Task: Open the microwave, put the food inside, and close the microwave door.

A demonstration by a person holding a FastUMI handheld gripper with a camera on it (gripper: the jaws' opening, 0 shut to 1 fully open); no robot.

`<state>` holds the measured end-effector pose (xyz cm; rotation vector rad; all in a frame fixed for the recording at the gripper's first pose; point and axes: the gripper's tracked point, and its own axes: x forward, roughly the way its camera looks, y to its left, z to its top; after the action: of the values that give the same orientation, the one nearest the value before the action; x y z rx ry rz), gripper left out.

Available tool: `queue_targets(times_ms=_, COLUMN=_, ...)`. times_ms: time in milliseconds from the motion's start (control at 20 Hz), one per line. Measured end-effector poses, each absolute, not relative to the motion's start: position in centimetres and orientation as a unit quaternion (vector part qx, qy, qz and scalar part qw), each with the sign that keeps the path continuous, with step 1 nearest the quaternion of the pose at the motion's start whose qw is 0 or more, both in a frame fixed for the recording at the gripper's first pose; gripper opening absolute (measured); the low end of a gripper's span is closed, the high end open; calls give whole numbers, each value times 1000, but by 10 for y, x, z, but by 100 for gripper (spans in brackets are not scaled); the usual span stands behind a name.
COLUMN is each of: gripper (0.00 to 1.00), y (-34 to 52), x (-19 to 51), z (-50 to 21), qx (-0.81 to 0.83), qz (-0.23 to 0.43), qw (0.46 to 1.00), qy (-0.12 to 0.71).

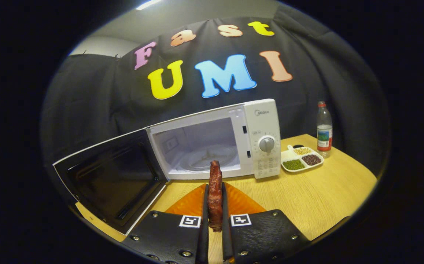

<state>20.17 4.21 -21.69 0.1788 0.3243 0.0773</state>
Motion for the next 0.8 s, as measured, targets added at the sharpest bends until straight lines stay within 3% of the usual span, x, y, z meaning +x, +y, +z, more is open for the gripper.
queue_targets(times_ms=450, gripper=15, y=106, x=322, z=-206, qx=154, qz=58, qw=977, qy=134)
queue_targets(times_ms=800, gripper=15, y=111, x=413, z=-231, qx=225, qz=16, qw=966, qy=124)
